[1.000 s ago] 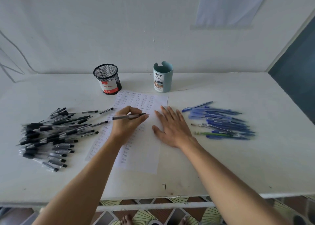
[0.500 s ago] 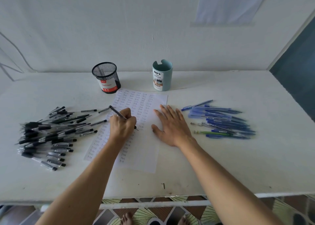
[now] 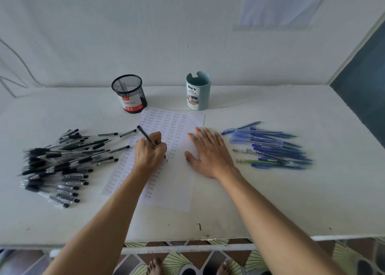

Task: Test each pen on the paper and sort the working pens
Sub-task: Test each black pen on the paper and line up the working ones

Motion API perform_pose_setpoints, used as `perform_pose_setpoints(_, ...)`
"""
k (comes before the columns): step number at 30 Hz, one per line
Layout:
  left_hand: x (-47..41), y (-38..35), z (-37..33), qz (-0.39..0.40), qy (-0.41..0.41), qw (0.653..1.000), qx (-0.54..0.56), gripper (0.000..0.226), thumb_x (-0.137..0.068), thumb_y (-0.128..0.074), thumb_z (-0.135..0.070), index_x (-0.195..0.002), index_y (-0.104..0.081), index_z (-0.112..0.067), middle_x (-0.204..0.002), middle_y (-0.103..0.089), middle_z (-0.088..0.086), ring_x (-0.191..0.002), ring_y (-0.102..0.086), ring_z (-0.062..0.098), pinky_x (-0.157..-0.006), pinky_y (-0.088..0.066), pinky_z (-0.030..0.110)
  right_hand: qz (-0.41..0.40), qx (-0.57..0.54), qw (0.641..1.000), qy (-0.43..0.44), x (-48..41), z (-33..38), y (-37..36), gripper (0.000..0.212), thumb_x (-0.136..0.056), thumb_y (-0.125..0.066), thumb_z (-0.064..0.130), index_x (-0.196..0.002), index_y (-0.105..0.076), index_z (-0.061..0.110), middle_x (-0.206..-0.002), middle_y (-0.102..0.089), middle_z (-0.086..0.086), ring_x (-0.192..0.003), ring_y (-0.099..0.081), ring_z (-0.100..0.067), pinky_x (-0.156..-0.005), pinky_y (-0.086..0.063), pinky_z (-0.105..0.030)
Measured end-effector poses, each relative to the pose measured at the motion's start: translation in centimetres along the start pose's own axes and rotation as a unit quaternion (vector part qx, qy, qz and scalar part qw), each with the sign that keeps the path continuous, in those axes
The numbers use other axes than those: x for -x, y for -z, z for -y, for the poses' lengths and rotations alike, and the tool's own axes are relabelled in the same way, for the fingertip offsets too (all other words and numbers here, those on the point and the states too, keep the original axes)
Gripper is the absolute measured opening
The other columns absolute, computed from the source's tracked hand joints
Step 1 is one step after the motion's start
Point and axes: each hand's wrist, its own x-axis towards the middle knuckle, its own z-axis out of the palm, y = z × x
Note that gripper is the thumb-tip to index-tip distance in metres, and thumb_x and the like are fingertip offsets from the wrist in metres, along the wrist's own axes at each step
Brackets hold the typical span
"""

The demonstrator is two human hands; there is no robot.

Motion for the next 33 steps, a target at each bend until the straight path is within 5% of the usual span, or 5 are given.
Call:
perform_pose_setpoints(6, -0.05, -0.06, 0.01, -0.005, 0.004, 1.0, 0.005, 0.034, -0.073, -0.048, 0.009, -0.06, -0.027, -0.014, -0.057, -0.029, 0.003, -0.043, -0.029, 0.006, -0.04, -0.026, 0.022, 0.002, -0.001, 1.0, -0.003, -0.06, -0.04, -0.04, 0.068, -0.099, -0.029, 0.058, -0.158, -0.012, 0.029, -0.167, -0.001, 0.003, -0.153, 0.006, -0.018, -0.124, 0.006, -0.042)
perform_pose_setpoints(9, -0.14, -0.01, 0.3, -0.01, -0.001, 1.0, 0.003, 0.03, -0.072, -0.049, 0.009, -0.06, -0.029, -0.011, -0.058, -0.034, 0.007, -0.049, -0.035, 0.015, -0.043, -0.03, 0.026, 0.001, -0.003, 1.0, -0.002, -0.04, -0.07, -0.07, 0.068, -0.099, -0.029, 0.058, -0.158, -0.011, 0.029, -0.167, -0.001, 0.003, -0.153, 0.006, -0.018, -0.124, 0.005, -0.043)
perform_pose_setpoints(20, -0.08, -0.12, 0.02, 0.01, -0.012, 1.0, -0.005, 0.032, -0.073, -0.049, 0.009, -0.061, -0.03, -0.013, -0.058, -0.03, 0.006, -0.04, -0.031, 0.006, -0.037, -0.022, 0.015, -0.003, 0.001, 1.0, -0.002, -0.08, -0.07, -0.31, 0.068, -0.099, -0.028, 0.059, -0.158, -0.012, 0.029, -0.167, -0.002, 0.003, -0.154, 0.005, -0.018, -0.124, 0.004, -0.043)
perform_pose_setpoints(29, 0.02, -0.28, -0.1, 0.015, -0.015, 1.0, 0.004, 0.036, -0.074, -0.049, 0.01, -0.06, -0.026, -0.014, -0.058, -0.026, 0.004, -0.037, -0.031, 0.007, -0.04, -0.029, 0.018, -0.004, -0.003, 1.0, -0.003, -0.13, -0.03, -0.45, 0.088, -0.08, -0.001, 0.068, -0.158, -0.012, 0.03, -0.167, -0.002, 0.003, -0.154, 0.005, -0.018, -0.124, 0.005, -0.043)
perform_pose_setpoints(33, 0.09, -0.33, -0.21, 0.011, -0.016, 1.0, 0.006, 0.036, -0.075, -0.048, 0.011, -0.061, -0.027, -0.014, -0.057, -0.026, 0.003, -0.037, -0.031, 0.006, -0.036, -0.024, 0.012, 0.0, 0.003, 1.0, -0.003, -0.17, -0.11, -0.41, 0.074, -0.093, -0.017, 0.064, -0.158, -0.011, 0.03, -0.167, 0.0, 0.003, -0.153, 0.006, -0.018, -0.124, 0.005, -0.043)
